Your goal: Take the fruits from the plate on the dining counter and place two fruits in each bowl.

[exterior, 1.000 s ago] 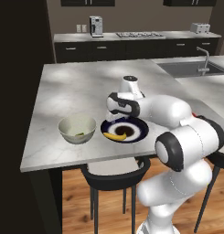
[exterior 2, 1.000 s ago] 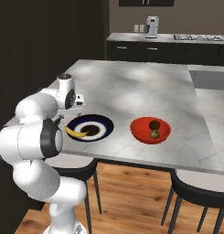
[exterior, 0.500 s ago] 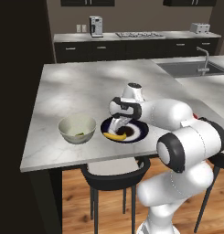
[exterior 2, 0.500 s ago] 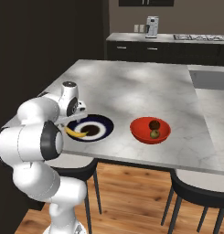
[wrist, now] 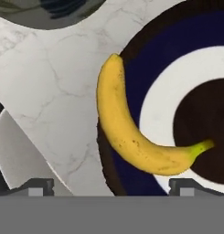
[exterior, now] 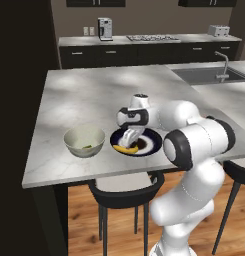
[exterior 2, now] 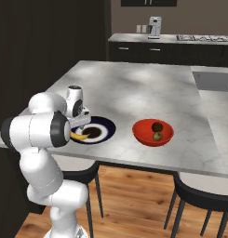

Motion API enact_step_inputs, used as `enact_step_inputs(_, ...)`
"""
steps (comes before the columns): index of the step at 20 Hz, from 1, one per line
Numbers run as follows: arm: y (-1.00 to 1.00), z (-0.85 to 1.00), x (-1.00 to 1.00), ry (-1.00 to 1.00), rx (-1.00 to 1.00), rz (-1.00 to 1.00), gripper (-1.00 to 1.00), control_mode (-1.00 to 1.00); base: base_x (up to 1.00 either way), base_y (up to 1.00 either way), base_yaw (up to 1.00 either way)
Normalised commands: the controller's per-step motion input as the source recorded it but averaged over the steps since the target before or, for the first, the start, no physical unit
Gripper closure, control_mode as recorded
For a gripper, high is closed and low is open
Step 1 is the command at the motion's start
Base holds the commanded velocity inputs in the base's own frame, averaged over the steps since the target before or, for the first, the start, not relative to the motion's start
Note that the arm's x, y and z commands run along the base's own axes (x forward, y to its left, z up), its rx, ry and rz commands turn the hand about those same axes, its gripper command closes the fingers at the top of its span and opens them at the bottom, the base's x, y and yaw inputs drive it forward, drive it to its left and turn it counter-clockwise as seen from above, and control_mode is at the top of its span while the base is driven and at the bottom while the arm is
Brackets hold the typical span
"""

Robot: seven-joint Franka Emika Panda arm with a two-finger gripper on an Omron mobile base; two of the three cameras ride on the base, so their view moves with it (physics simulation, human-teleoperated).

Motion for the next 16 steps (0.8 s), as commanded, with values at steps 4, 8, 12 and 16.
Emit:
enact_step_inputs(4,0.00,-0.30,0.05,0.00,0.00,0.11,-1.00,-1.00,0.00,0.00,0.00)
enact_step_inputs(8,0.00,-0.29,0.00,0.00,-0.03,0.14,-1.00,-1.00,0.00,0.00,0.00)
enact_step_inputs(12,0.00,-0.26,0.00,0.00,-0.05,0.12,-1.00,-1.00,0.00,0.00,0.00)
enact_step_inputs(16,0.00,-0.29,0.15,0.00,-0.08,0.02,-1.00,-1.00,0.00,0.00,0.00)
